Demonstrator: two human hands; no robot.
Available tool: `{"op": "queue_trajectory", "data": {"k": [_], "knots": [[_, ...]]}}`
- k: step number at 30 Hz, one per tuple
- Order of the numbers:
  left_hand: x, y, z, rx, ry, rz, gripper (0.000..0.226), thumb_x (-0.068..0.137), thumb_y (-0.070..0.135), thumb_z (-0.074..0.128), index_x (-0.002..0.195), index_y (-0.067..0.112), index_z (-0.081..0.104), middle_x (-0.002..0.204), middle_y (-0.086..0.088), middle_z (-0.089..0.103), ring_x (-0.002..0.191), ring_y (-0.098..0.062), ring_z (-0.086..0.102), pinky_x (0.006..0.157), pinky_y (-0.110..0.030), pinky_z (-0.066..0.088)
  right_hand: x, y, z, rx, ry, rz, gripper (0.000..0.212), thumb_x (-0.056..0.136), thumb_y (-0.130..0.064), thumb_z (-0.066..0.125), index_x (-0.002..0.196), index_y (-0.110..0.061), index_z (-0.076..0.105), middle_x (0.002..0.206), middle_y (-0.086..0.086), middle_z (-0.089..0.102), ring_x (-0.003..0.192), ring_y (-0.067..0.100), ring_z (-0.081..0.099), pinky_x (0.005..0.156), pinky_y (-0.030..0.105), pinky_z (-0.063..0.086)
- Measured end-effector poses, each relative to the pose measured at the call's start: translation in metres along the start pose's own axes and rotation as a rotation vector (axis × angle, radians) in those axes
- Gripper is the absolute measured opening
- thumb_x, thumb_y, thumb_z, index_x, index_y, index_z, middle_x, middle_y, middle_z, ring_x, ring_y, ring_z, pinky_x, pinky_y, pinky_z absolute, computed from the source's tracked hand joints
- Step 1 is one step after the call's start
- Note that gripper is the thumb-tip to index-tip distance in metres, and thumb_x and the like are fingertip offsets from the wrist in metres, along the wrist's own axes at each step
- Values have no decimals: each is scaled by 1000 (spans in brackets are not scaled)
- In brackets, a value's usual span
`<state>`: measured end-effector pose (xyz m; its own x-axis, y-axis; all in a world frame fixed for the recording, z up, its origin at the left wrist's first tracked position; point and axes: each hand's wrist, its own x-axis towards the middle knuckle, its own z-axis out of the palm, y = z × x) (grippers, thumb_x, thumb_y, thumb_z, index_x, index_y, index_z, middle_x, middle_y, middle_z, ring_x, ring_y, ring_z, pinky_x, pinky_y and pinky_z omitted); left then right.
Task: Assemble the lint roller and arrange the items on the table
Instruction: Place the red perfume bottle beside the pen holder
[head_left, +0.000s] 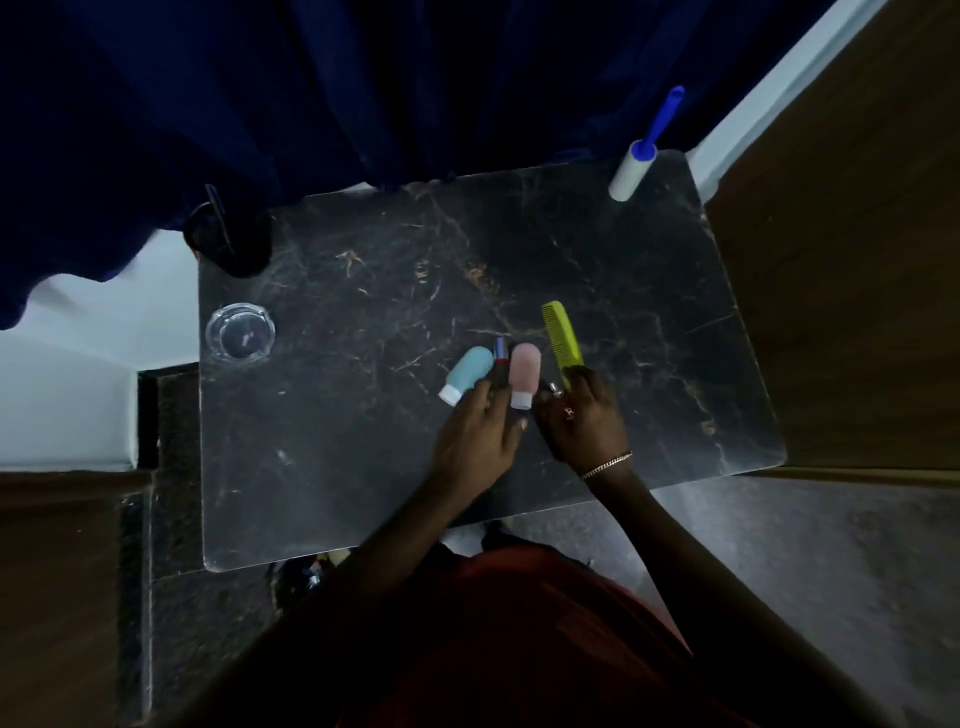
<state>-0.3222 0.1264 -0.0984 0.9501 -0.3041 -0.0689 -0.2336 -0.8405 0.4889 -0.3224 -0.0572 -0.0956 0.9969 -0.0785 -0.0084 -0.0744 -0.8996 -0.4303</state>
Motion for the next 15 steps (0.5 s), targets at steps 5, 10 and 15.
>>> {"op": "queue_trajectory", "data": {"k": [5, 10, 15], "knots": [[5, 45, 40, -500, -201, -519, 39, 91, 40, 72, 114, 10, 64, 96, -5, 70, 94, -27, 69, 77, -32, 51, -9, 43, -10, 45, -155, 258, 38, 91, -29, 69, 118, -3, 64, 118, 21, 60, 103, 43, 63, 84, 44, 54], [16, 65, 64, -711, -234, -730, 33, 92, 36, 74, 96, 3, 71, 92, -20, 78, 89, -35, 75, 83, -43, 58, -13, 66, -10, 38, -310, 346, 36, 93, -41, 63, 110, -9, 64, 110, 17, 63, 105, 38, 64, 84, 41, 53], [23, 75, 73, -813, -247, -799, 31, 94, 32, 72, 104, 2, 74, 102, -19, 77, 96, -36, 74, 93, -53, 58, -15, 67, -4, 111, -432, 394, 47, 88, -45, 68, 117, -8, 61, 111, 17, 69, 102, 36, 67, 84, 36, 55]]}}
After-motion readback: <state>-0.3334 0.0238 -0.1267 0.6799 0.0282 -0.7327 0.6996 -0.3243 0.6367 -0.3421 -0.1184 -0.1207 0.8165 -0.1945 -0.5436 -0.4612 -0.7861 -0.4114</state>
